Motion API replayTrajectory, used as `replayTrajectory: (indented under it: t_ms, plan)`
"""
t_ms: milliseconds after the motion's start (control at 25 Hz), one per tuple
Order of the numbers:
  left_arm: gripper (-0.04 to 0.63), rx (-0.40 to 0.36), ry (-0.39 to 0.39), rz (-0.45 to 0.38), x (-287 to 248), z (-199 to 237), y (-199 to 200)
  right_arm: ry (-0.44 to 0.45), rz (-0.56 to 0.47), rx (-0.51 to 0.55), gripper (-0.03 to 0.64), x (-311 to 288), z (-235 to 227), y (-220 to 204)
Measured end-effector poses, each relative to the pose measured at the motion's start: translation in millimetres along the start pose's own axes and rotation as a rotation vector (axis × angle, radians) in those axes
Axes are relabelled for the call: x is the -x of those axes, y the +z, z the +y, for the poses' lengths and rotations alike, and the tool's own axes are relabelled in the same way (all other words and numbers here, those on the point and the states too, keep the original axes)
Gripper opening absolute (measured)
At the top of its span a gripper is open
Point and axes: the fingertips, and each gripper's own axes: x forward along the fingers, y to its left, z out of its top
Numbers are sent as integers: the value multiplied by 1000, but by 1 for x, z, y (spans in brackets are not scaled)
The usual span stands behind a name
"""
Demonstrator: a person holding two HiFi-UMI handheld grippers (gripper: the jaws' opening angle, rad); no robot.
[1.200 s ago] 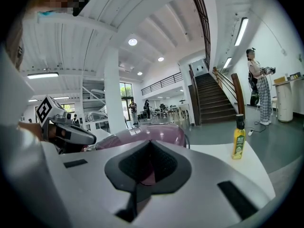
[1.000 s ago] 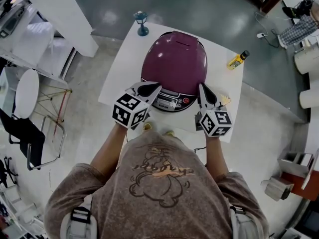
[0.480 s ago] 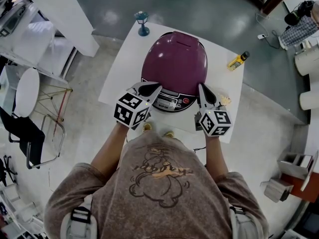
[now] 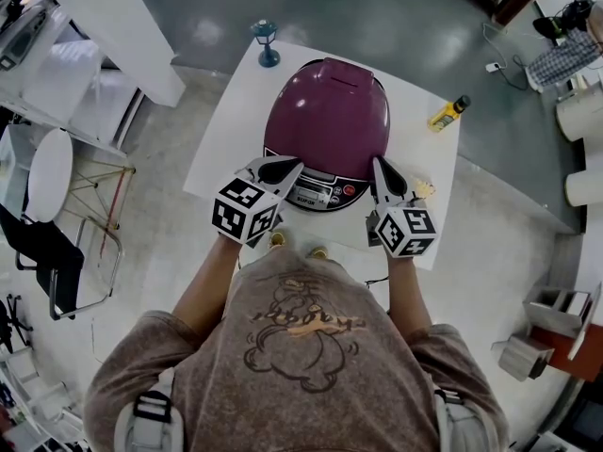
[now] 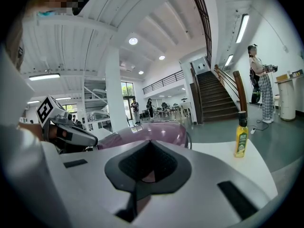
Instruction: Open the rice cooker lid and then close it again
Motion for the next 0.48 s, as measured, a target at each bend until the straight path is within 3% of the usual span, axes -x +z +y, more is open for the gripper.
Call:
replayTrajectory:
  t_ms: [480]
  plan:
    - [20,-35,25,8,-1,-1,-2,9,1,-7,3,0,-1,0]
